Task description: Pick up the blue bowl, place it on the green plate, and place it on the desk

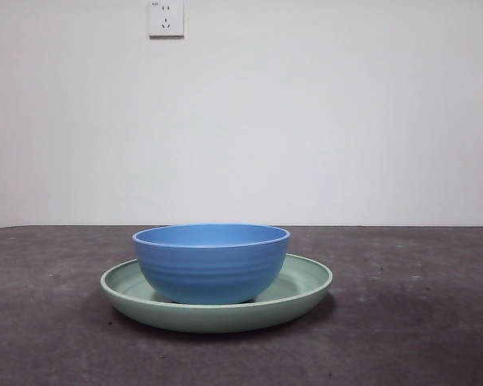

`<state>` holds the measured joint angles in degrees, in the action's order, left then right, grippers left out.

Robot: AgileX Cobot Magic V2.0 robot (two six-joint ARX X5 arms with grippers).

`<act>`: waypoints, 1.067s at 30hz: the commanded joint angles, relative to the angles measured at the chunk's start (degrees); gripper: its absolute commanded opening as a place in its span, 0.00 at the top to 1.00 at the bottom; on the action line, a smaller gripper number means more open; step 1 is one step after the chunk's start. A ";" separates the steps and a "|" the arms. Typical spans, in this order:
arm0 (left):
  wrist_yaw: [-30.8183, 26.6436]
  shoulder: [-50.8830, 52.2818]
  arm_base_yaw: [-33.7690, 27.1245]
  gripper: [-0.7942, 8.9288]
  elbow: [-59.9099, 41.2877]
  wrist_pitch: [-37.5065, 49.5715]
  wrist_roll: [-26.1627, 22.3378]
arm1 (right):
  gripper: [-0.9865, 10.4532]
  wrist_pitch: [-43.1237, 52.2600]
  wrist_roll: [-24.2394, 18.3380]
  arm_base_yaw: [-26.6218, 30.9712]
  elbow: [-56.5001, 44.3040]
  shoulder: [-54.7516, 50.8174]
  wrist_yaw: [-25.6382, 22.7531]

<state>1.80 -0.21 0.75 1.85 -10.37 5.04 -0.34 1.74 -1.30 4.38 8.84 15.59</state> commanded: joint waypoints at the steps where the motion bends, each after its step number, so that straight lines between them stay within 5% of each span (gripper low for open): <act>1: 0.00 0.02 -0.11 0.89 -1.18 -0.37 -0.74 | 0.88 1.07 0.83 0.15 -0.44 -1.49 -2.32; 12: 0.00 0.02 -0.11 0.89 -1.18 -0.37 -0.74 | 0.88 -6.21 1.95 1.07 -1.81 -6.58 -18.05; 32: 0.00 0.02 -0.11 0.89 -1.18 -0.39 -0.74 | 0.88 -9.49 3.43 2.19 -3.78 -8.63 -18.62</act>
<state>1.80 -0.21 0.75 1.85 -10.37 5.02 -9.56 4.58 0.82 0.95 0.25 -2.83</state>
